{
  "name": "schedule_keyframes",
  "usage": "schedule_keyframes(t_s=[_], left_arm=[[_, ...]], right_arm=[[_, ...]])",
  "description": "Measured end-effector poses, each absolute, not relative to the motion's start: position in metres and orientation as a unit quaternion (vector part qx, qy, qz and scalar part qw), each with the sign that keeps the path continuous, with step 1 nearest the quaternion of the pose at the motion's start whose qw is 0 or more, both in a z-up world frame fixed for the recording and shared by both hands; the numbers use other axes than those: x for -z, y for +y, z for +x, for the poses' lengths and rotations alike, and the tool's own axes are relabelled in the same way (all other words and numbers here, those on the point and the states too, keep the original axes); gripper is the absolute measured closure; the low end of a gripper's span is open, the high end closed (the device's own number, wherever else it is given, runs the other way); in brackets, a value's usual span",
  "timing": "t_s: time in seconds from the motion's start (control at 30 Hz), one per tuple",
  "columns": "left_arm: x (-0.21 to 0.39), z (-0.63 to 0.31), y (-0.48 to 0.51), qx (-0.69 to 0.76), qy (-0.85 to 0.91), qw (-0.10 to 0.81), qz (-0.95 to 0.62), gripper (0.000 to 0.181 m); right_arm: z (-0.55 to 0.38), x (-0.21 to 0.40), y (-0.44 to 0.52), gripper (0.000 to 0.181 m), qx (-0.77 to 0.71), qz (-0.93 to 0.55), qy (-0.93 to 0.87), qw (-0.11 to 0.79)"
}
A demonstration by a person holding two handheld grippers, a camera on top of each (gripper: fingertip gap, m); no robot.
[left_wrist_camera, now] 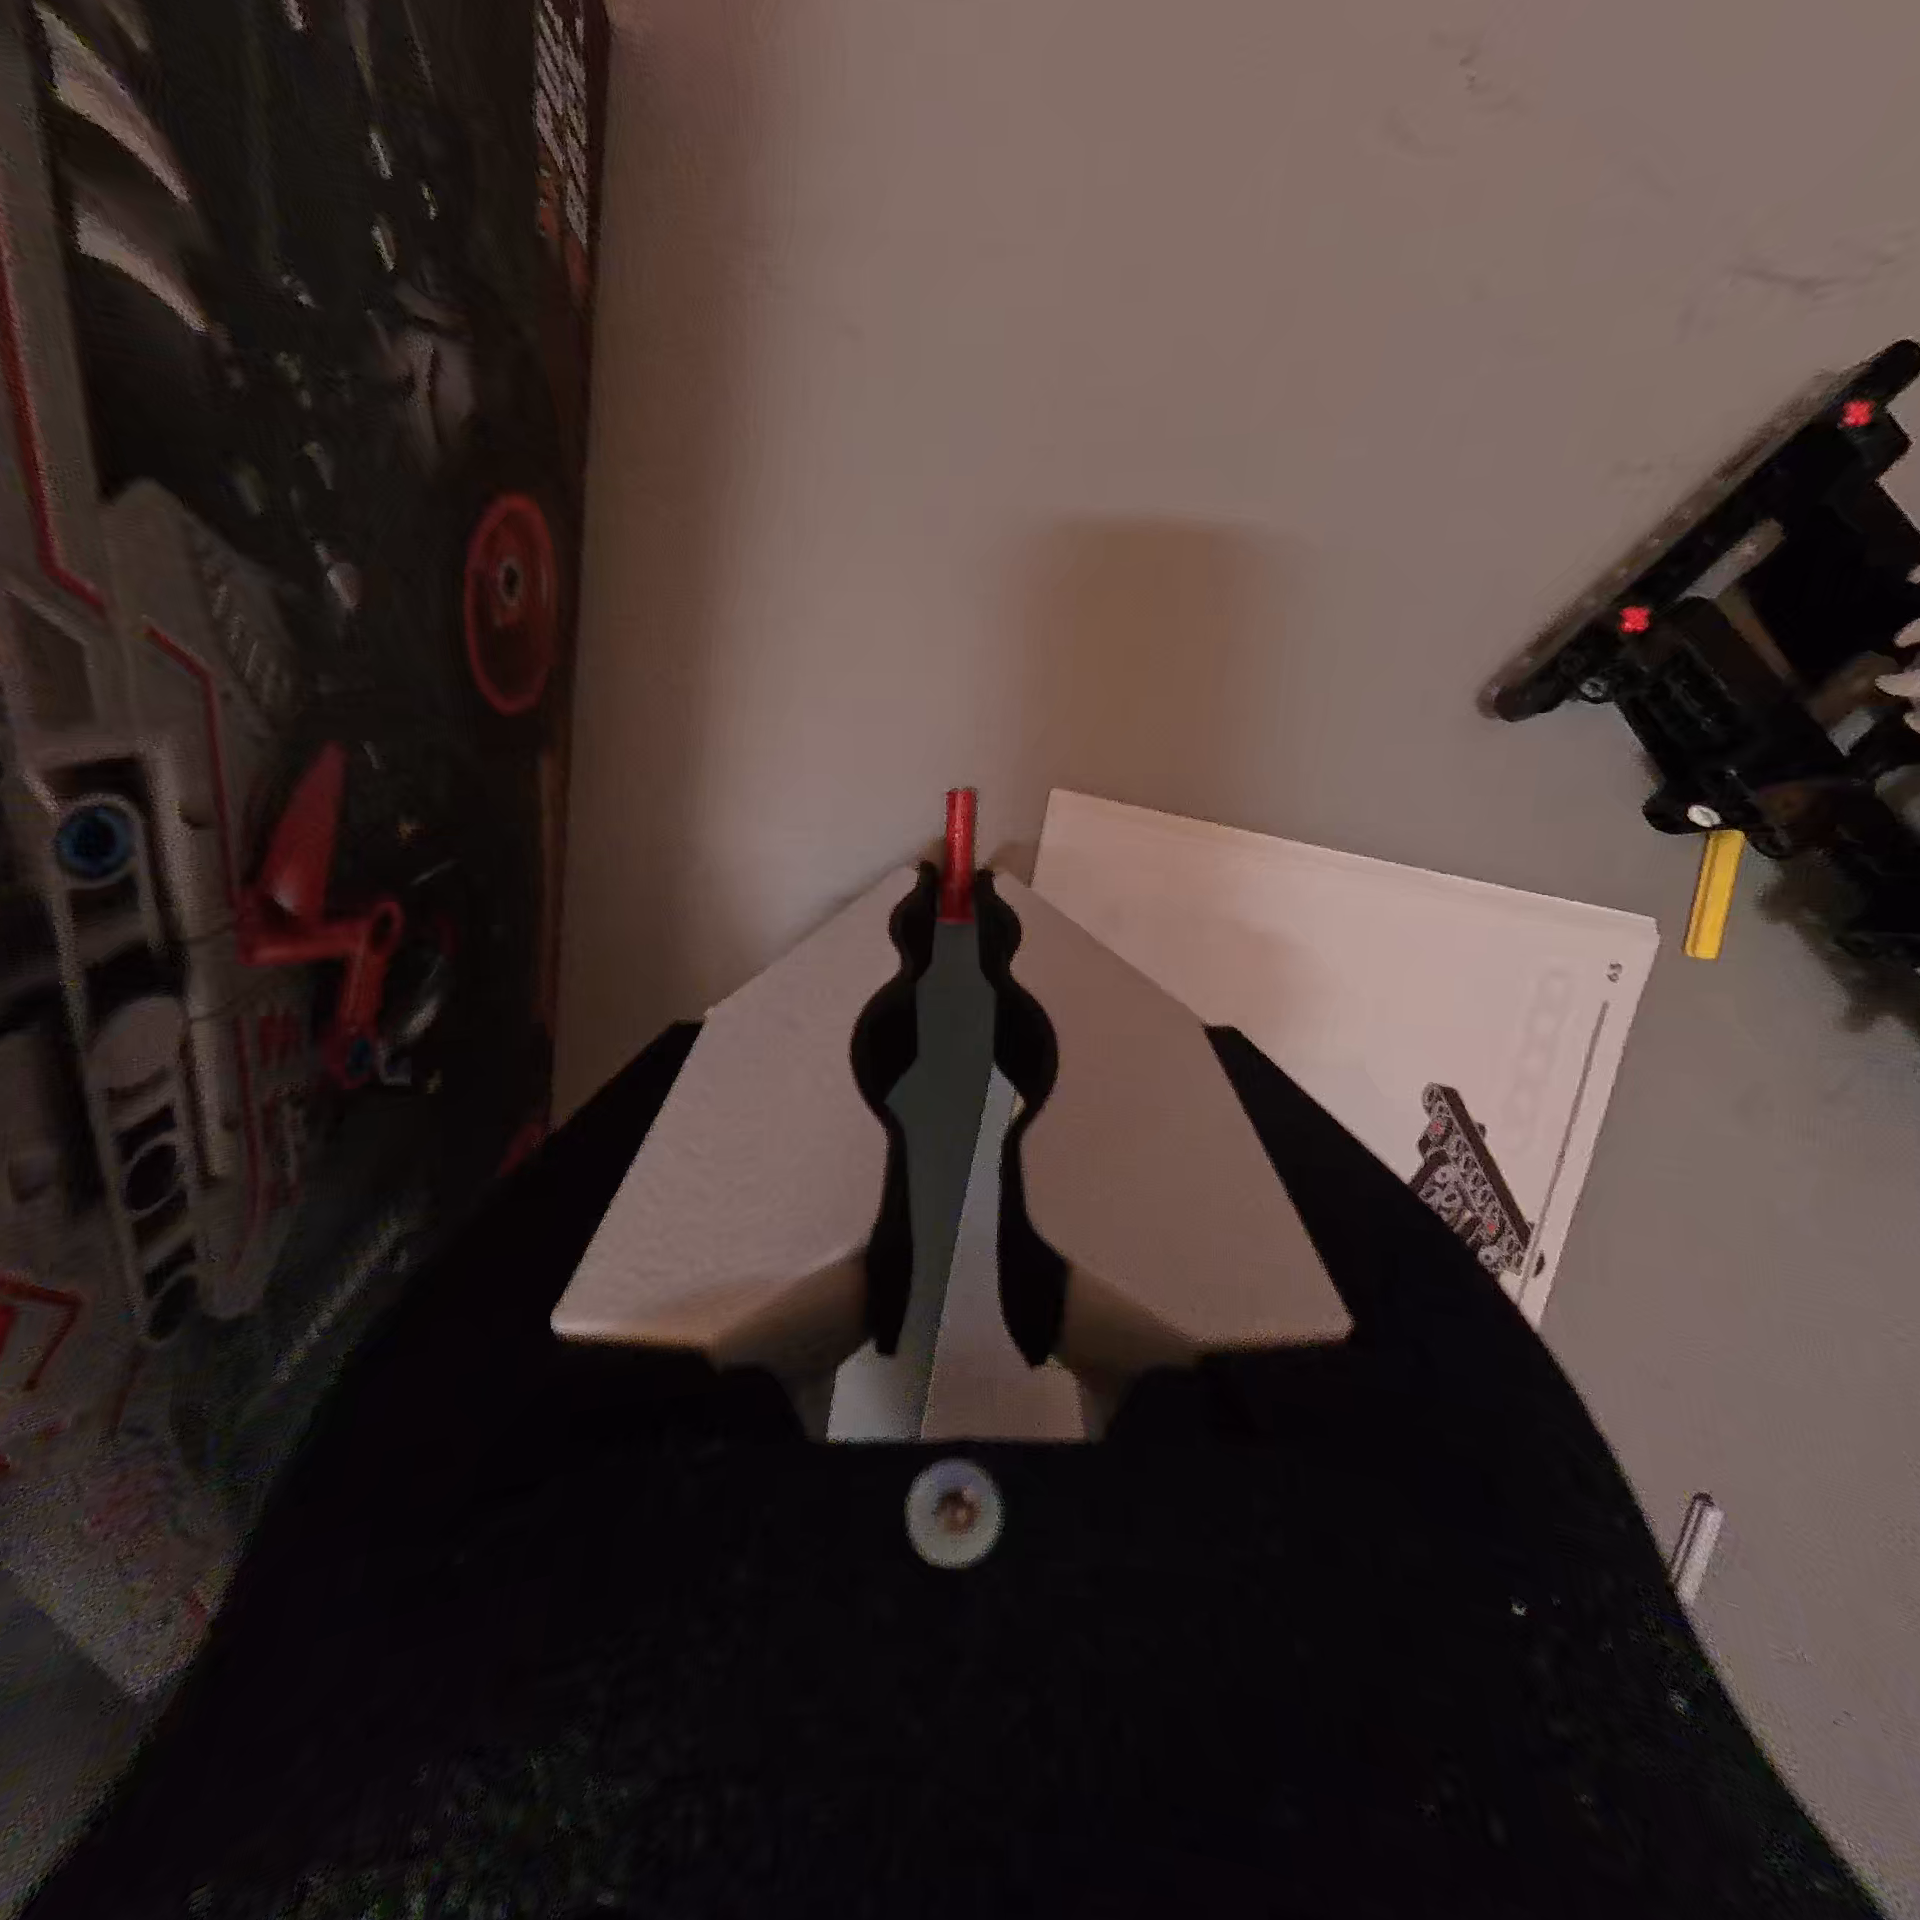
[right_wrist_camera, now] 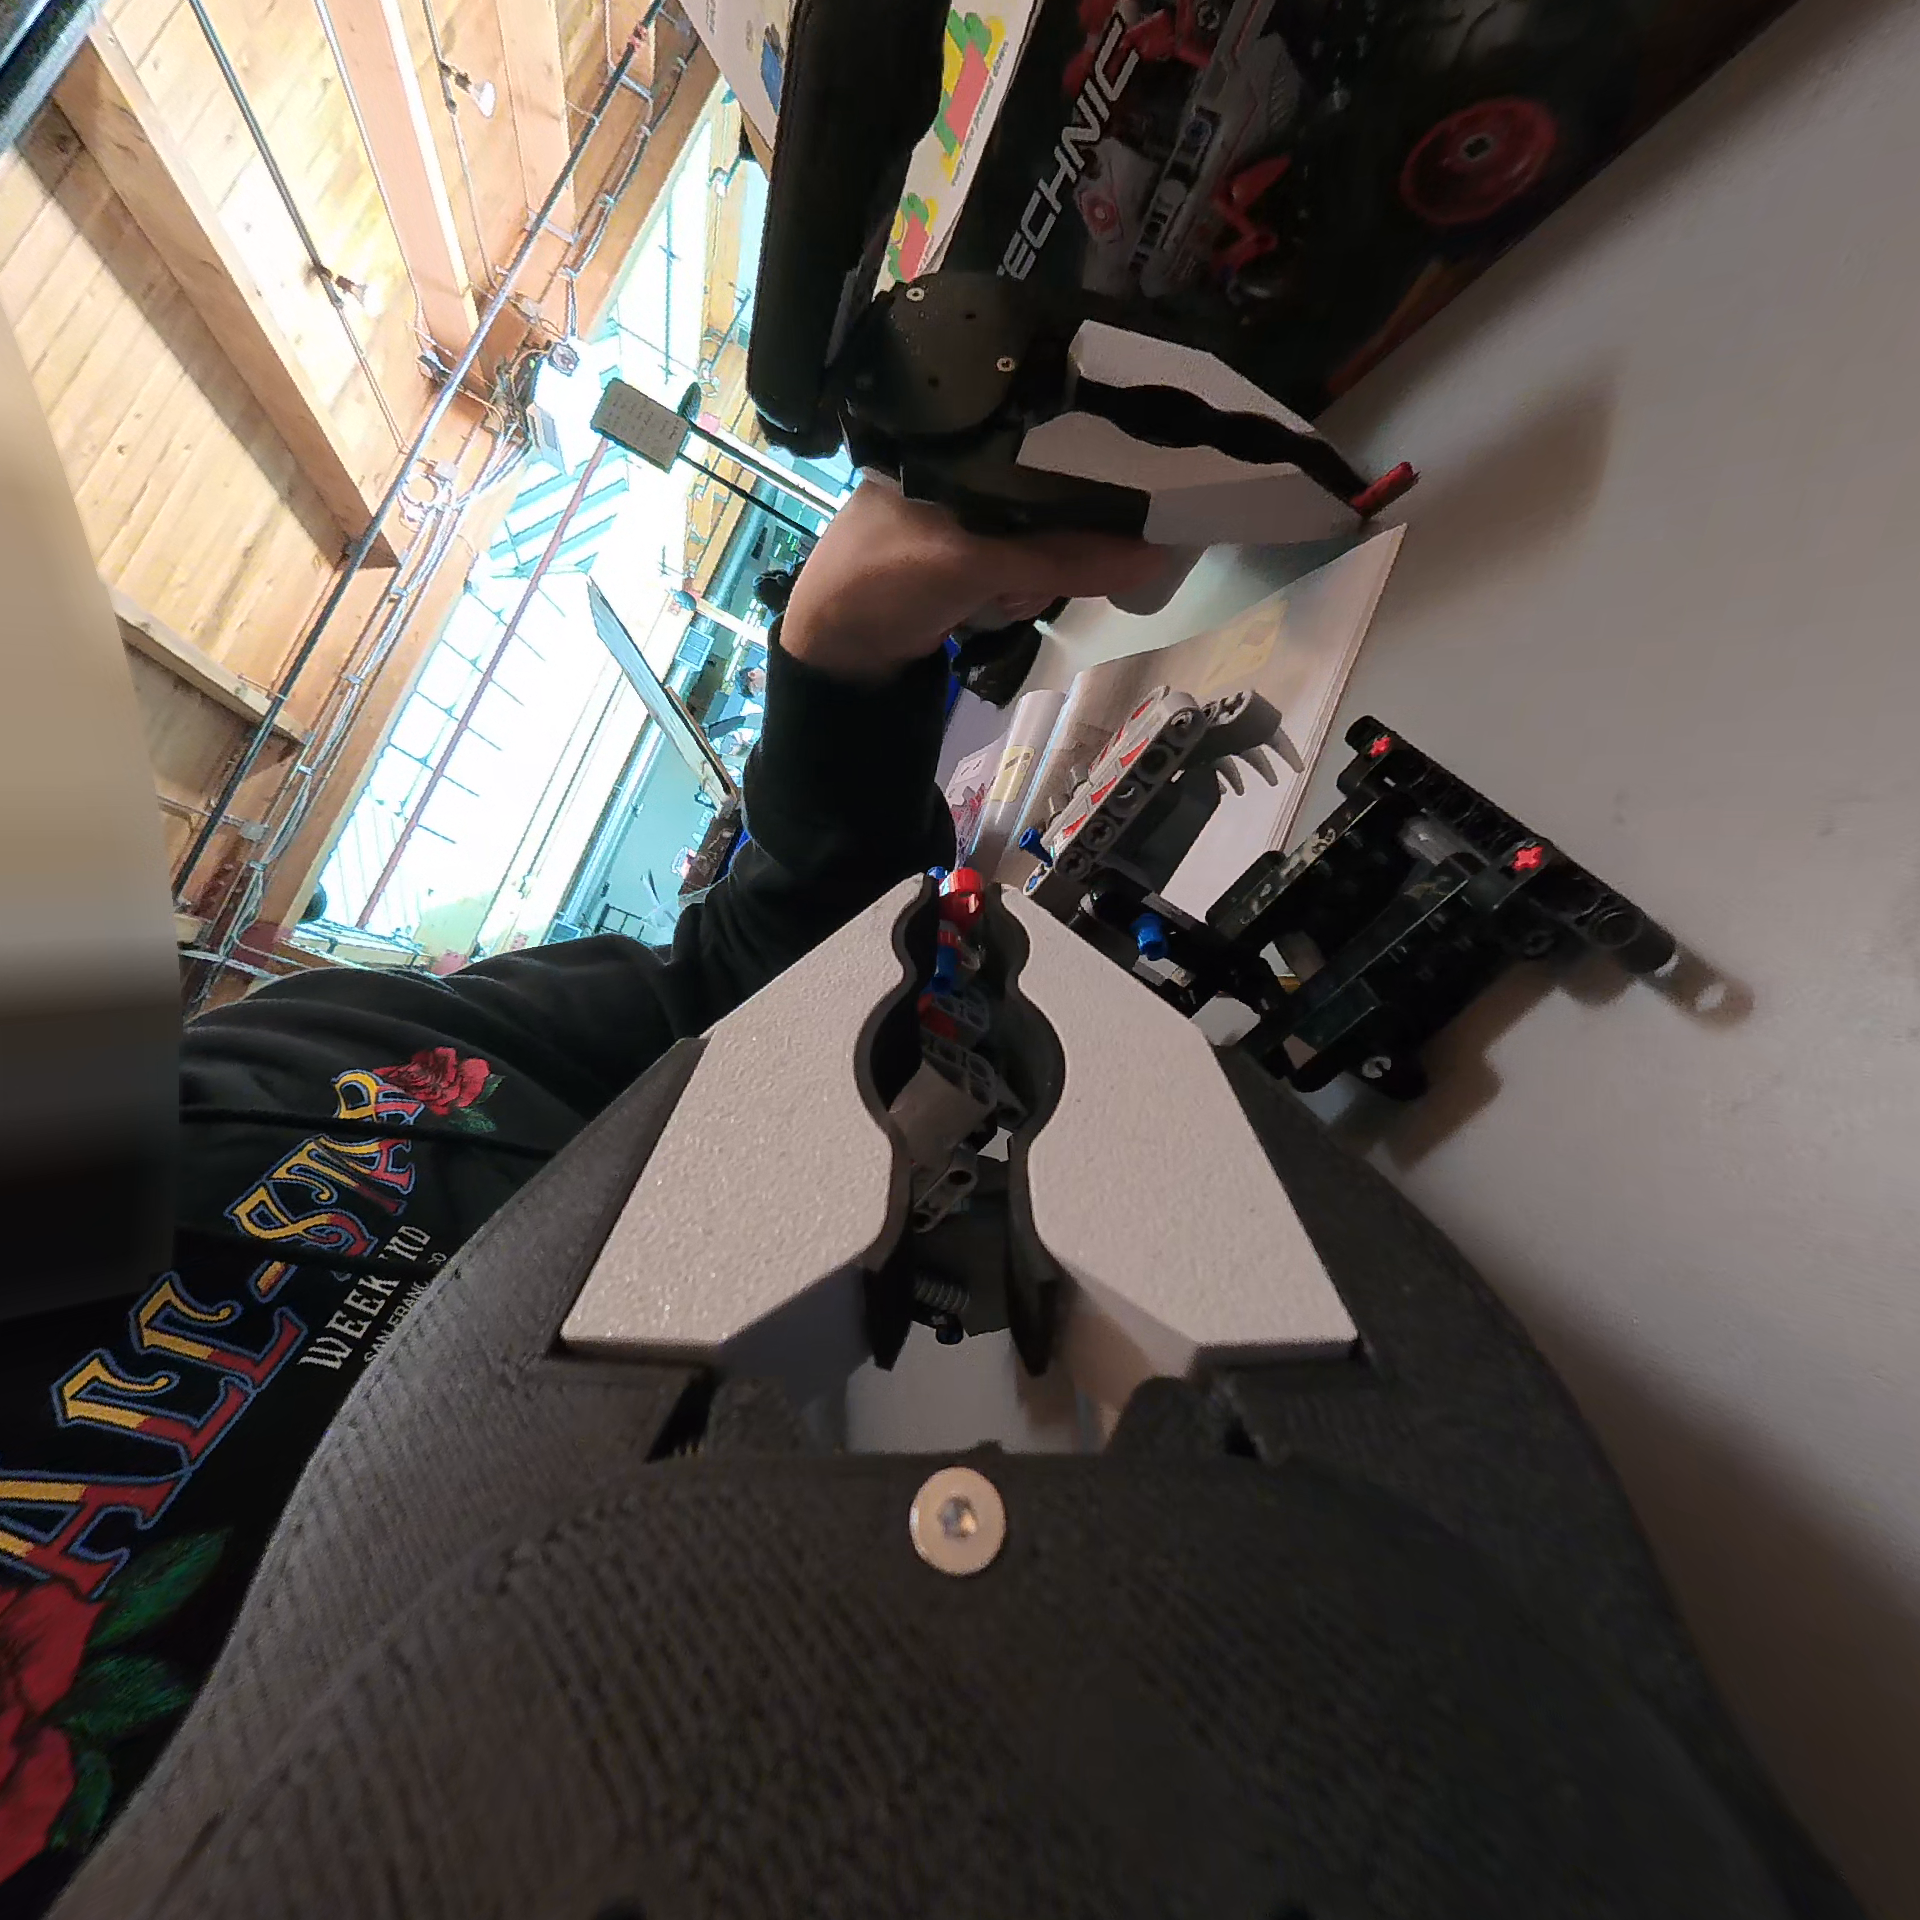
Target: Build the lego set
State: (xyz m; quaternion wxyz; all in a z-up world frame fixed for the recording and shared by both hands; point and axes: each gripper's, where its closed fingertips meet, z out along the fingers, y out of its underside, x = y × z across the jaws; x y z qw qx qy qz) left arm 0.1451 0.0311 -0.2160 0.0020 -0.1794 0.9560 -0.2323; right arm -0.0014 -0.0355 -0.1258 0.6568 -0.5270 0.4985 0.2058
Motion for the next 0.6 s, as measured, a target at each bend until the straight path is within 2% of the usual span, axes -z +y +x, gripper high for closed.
schedule_keyframes(t_s=[0.3, 0.47, 0.53, 0.6], left_arm=[[0.214, 0.139, 0.027, 0.263, 0.961, -0.026, -0.083, 0.177], [0.126, 0.085, -0.001, 0.402, 0.904, 0.006, 0.142, 0.178], [0.117, 0.052, -0.003, 0.42, 0.88, -0.014, 0.222, 0.178], [0.125, 0.03, -0.003, 0.399, 0.884, -0.067, 0.235, 0.177]], right_arm=[[-0.002, 0.126, -0.034, 0.174, -0.207, -0.529, 0.496, 0.657], [-0.002, 0.126, -0.036, 0.174, -0.196, -0.541, 0.495, 0.651], [-0.002, 0.126, -0.036, 0.173, -0.206, -0.538, 0.494, 0.651], [-0.002, 0.126, -0.035, 0.174, -0.21, -0.541, 0.492, 0.649]])
